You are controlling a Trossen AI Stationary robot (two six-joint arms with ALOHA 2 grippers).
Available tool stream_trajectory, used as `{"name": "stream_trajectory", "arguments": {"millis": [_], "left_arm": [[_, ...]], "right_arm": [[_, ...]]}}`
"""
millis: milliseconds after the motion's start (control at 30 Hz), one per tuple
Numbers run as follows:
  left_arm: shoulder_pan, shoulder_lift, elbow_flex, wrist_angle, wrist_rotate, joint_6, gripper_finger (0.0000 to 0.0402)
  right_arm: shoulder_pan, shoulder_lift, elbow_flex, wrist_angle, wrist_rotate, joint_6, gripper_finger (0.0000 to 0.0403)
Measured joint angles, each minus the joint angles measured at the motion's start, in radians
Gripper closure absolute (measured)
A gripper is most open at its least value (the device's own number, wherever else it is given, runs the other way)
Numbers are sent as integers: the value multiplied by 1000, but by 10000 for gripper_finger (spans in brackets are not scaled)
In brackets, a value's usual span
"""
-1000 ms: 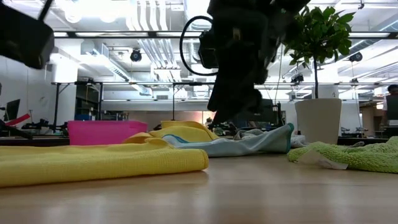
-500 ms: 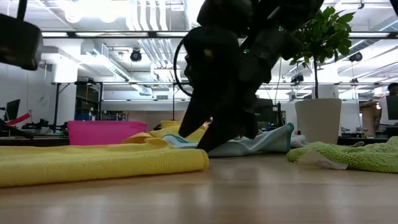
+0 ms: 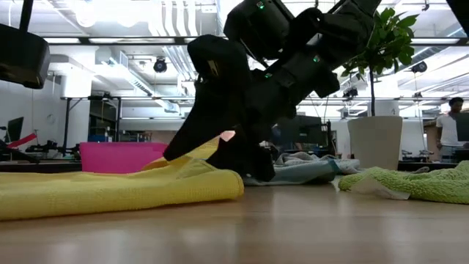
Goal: Fold microfiber towels
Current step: Fold the bottom yellow microfiber cloth
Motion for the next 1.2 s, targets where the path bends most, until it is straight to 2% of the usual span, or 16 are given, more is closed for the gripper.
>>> {"name": "stream_trajectory", "arguments": {"millis": [167,533,867,1067,1200], "left_arm": [[0,0,0,-1,1,0,378],[1,-7,14,-17,7,7,378],[-7,-132,38,-64,69,48,378],[-78,-153,31,-85,113,-29,378],[-124,-131,15,-85,110,-126,378]], "right_arm": [[-2,-5,10,-8,-1,-20,224],[-2,-26,30,-21,-1,-75,385],[-30,-127,31,-179,1,-161,394],[-59,-180,31,-335,3,-184,394],[-64,-192,32,-342,7,-176,394]]}}
